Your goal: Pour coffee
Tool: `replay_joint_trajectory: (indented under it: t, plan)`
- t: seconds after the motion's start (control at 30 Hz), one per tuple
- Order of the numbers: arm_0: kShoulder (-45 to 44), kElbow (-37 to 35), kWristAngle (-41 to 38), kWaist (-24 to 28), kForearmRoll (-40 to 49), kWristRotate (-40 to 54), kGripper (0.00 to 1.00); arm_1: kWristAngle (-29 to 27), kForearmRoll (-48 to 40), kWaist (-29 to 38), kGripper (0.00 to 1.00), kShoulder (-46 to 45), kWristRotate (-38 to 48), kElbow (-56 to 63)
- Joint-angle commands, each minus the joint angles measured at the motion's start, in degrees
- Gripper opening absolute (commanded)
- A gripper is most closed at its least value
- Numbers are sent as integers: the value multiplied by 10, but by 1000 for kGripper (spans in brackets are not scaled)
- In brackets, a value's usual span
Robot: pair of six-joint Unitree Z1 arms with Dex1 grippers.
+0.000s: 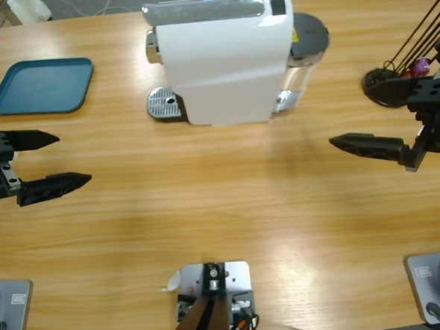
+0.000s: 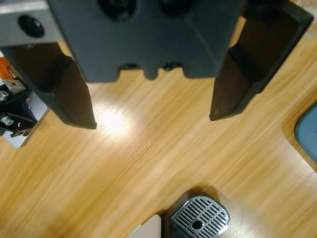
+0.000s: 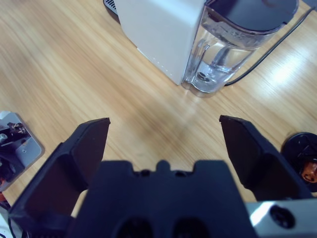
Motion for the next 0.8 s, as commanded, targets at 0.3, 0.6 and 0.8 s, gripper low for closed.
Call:
replay_joint_trajectory:
  t: [0.3, 0.6, 0.8]
  plan:
    - [38, 5, 5, 4, -3, -35, 987, -8, -7, -6, 1000, -9, 13, 25]
    - [123, -147, 5, 9, 29, -50, 974, -7, -7, -6, 1000, -6, 13, 25]
    - [175, -239, -32, 51, 79, -158, 931, -7, -8, -6, 1000, -4, 15, 25]
